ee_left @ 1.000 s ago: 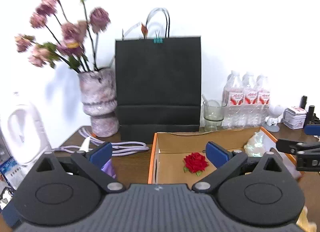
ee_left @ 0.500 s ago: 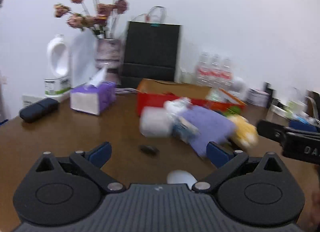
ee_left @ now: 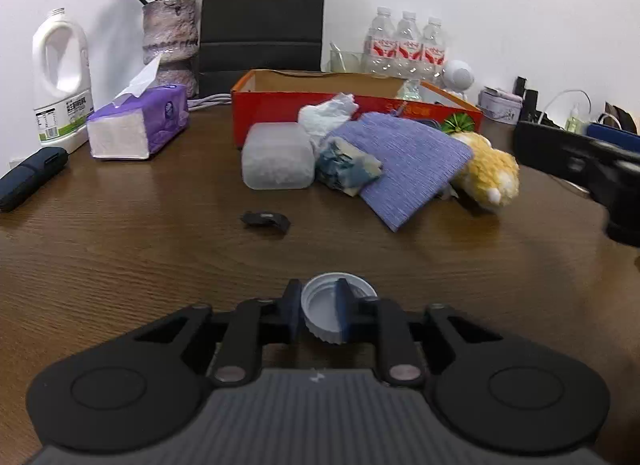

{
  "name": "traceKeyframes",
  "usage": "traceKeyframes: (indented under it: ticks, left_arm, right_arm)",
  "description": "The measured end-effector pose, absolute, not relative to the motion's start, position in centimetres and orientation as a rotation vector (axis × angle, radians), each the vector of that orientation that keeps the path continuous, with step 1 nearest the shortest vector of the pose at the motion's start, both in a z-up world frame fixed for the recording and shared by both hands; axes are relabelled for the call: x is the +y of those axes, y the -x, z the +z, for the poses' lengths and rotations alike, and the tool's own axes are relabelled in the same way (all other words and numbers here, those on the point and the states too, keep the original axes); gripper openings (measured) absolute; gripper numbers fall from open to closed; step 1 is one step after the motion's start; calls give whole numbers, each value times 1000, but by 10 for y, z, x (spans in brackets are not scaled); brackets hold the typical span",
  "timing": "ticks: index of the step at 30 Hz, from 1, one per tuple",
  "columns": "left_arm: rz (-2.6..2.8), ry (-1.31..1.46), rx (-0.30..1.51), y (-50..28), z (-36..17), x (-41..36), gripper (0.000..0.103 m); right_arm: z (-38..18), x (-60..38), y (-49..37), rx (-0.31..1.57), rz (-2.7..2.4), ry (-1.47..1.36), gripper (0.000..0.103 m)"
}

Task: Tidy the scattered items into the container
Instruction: 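Grasp the blue snack packet with the right tool while the left tool grasps the white bottle cap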

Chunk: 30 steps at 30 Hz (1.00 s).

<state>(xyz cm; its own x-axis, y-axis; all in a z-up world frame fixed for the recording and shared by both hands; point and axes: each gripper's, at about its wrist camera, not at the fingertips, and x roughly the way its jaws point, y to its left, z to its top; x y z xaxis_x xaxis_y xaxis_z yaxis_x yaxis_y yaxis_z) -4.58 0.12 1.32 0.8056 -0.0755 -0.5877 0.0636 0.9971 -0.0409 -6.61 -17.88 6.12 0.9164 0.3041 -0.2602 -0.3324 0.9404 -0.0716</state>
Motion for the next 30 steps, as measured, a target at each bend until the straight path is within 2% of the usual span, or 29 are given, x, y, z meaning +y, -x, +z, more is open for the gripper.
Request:
traceKeyframes:
  ticks: [2,4,8,11,13,16,18,25,30]
  left_arm:
    - [-47,19,624,43,11,9,10]
    - [-16,28,625,39,12,19,9]
    - [10,54,621,35,14,42,8]
    - [20,69,618,37,17,50,8]
    - [29,75,619,37,17,52,8]
    - [28,71,613,37,18,53,8]
    - [24,72,600,39,19,53,8]
    - [-2,64,525,53,32,42,6]
    - [-32,30,474,68,41,15,6]
  right_arm:
    - [63,-164,45,308,406,153,95]
    - [60,-146,21,366,463,208,81]
    - [52,-115,-42,508,506,218,60]
    - [38,-90,-81,590,464,271,60]
    - [25,-75,-91,614,443,344,55]
    - [13,-68,-92,626,410,371,26]
    - [15,-72,-86,632,421,336,14]
    - [51,-117,-32,531,396,146,14]
    - [48,-156,24,460,384,44,14]
